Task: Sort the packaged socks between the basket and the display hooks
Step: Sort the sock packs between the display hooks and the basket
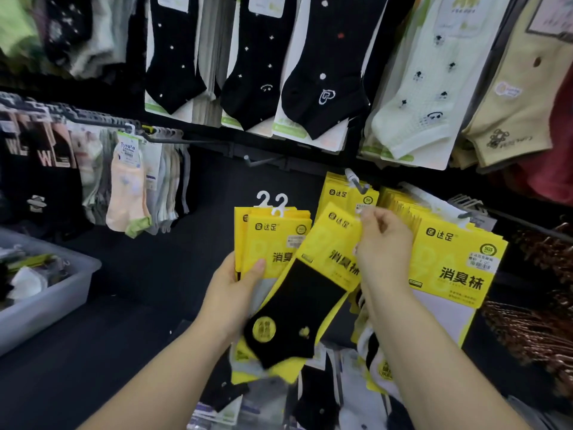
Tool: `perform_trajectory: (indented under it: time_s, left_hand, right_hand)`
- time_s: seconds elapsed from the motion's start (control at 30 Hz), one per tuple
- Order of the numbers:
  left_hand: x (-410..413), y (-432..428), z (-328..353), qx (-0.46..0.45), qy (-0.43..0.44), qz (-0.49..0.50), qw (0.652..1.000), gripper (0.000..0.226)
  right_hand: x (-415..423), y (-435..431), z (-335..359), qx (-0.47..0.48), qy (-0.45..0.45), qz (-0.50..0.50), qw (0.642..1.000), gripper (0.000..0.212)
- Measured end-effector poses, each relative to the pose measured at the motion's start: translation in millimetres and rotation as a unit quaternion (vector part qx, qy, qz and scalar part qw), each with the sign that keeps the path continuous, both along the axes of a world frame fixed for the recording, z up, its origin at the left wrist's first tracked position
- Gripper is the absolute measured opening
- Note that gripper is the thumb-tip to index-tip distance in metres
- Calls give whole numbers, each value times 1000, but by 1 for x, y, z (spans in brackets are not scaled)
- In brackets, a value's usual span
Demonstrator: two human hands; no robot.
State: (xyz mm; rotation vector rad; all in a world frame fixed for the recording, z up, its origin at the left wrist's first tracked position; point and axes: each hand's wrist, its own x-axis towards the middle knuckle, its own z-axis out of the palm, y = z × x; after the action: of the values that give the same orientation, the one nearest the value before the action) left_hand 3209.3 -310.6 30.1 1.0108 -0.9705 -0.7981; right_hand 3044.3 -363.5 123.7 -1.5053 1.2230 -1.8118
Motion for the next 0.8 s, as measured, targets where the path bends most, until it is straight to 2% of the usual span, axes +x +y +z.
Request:
perform_trajectory:
  time_s: [0.13, 0.27, 0.47, 0.6, 0.67, 0.73, 0.8]
  left_hand:
    - [24, 4, -3, 9, -77, 89, 993, 14]
    - [39, 10, -5, 22, -103, 99, 989, 9]
    - [36, 16, -2, 35, -82, 50, 995, 7]
    - [26, 15, 3, 43, -27, -12, 999, 12]
    - [21, 14, 5, 42, 1, -49, 998, 18]
    - [15, 14, 6, 44, 15, -80, 996, 23]
    - [6, 13, 6, 45, 27, -110, 993, 33]
  right_hand:
    - [3, -19, 30, -35, 82, -67, 994, 15]
    - [5, -36, 47, -29, 95, -73, 992, 13]
    - [0, -56, 56, 68, 46, -10, 997, 19]
    - [-1, -37, 43, 11, 59, -28, 998, 36]
    - [-2, -16, 24, -37, 38, -45, 998, 35]
    - [3, 4, 4, -29, 46, -1, 999, 23]
    - [10, 20, -9, 32, 104, 87, 990, 27]
